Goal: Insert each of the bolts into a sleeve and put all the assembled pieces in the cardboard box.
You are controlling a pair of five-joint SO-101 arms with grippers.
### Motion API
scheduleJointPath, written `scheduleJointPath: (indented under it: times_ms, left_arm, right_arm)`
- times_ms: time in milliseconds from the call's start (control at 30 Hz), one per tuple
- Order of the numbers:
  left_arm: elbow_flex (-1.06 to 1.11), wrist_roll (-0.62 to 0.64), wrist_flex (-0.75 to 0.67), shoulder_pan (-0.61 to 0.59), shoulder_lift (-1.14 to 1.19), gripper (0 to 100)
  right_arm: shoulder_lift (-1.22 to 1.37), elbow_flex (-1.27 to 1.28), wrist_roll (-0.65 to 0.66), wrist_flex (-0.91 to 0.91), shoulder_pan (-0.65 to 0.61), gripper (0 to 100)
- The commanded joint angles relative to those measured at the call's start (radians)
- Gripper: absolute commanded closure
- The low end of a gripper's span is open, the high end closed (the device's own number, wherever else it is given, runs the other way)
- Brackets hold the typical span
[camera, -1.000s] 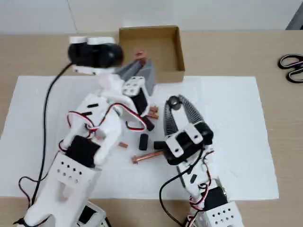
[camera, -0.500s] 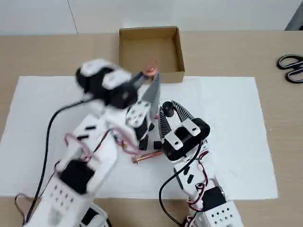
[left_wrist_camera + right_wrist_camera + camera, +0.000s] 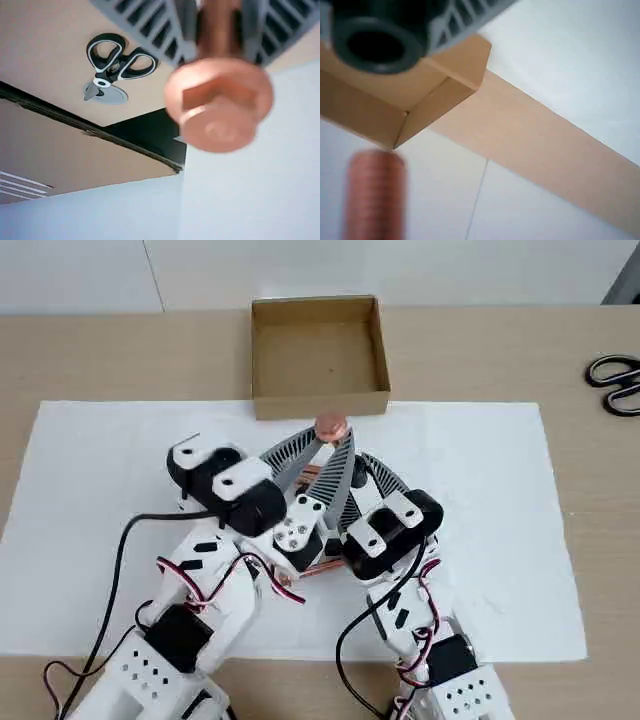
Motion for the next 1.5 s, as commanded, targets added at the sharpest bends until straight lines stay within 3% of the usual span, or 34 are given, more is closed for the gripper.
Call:
scheduleJointPath:
  times_ms: [0,433,1000,1467]
  left_arm:
    - [-0.004,0.02,-0.029,0.008,0.005,99]
    - [-0.002,0.018,-0.029,-0.025,0.006,99]
    - [-0.09,0.018,-0.026,-0.02,0.006,99]
    - [-0.137,0.023,0.144,-0.018,0.006,99]
  right_arm:
    - [-0.018,0.005,-0.009,-0.002,-0.005,99.4]
    - [-0.113,0.003,-0.005,-0.07,-0.005,99.4]
    - [-0.211,-0.002,-0.005,0.134,-0.068,99.4]
    - [-0.217,-0.002,-0.005,0.127,-0.065,99.4]
